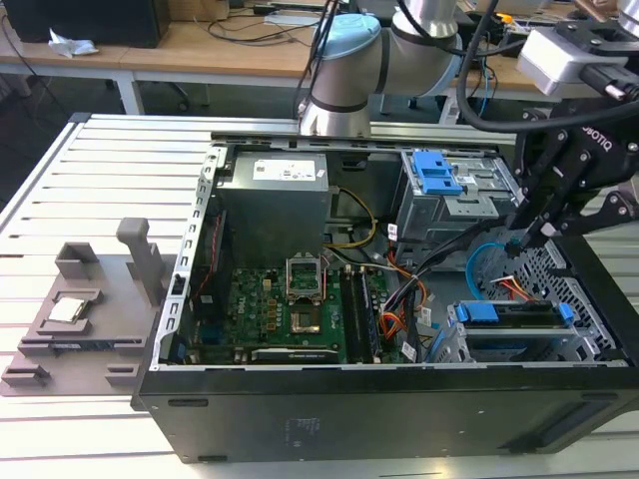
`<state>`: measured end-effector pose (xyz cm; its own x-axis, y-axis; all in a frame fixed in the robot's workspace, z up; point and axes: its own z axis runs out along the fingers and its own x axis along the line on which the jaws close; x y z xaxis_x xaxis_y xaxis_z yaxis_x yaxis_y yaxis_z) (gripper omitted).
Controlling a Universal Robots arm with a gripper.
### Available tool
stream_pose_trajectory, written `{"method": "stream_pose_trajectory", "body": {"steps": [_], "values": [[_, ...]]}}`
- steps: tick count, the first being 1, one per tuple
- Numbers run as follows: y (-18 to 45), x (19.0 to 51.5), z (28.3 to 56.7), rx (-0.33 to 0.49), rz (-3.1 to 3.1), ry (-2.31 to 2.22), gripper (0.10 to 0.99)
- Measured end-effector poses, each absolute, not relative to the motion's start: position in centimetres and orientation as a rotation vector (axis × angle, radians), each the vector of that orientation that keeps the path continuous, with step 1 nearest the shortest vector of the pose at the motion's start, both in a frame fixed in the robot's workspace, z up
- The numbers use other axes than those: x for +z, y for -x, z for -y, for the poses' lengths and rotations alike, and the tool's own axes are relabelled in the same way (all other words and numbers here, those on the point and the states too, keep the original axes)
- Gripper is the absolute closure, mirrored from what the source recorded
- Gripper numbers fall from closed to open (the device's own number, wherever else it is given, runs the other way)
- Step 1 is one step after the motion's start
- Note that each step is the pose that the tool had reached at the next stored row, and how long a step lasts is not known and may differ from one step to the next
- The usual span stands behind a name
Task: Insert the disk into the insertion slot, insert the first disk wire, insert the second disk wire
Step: 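Insert the second disk wire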
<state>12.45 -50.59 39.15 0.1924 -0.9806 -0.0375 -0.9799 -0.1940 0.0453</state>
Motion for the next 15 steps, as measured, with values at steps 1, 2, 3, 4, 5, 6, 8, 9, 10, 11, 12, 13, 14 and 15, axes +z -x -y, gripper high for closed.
{"method": "stream_pose_trajectory", "body": {"steps": [1, 2, 3, 4, 5, 6, 8, 9, 10, 11, 12, 13, 14, 15], "values": [[-12.3, 38.8, 50.4, -0.090, 1.972, -2.429, 0.784], [-12.2, 38.3, 50.4, -0.090, 1.959, -2.439, 0.784], [-12.2, 38.0, 50.3, -0.089, 1.950, -2.445, 0.784], [-12.2, 37.8, 50.3, -0.087, 1.943, -2.449, 0.784], [-12.2, 37.6, 50.3, -0.084, 1.940, -2.448, 0.784], [-12.2, 37.6, 50.3, -0.083, 1.939, -2.448, 0.784], [-12.2, 37.6, 50.3, -0.083, 1.939, -2.448, 0.784], [-12.2, 37.6, 50.3, -0.083, 1.939, -2.448, 0.800], [-12.2, 37.6, 50.3, -0.083, 1.939, -2.448, 0.867], [-12.2, 37.6, 50.3, -0.083, 1.939, -2.448, 0.867], [-12.2, 37.6, 50.3, -0.083, 1.939, -2.448, 0.933], [-12.2, 37.6, 50.3, -0.083, 1.939, -2.448, 0.980], [-12.2, 37.6, 50.3, -0.083, 1.939, -2.448, 0.980], [-12.2, 37.6, 50.3, -0.083, 1.939, -2.448, 0.980]]}}
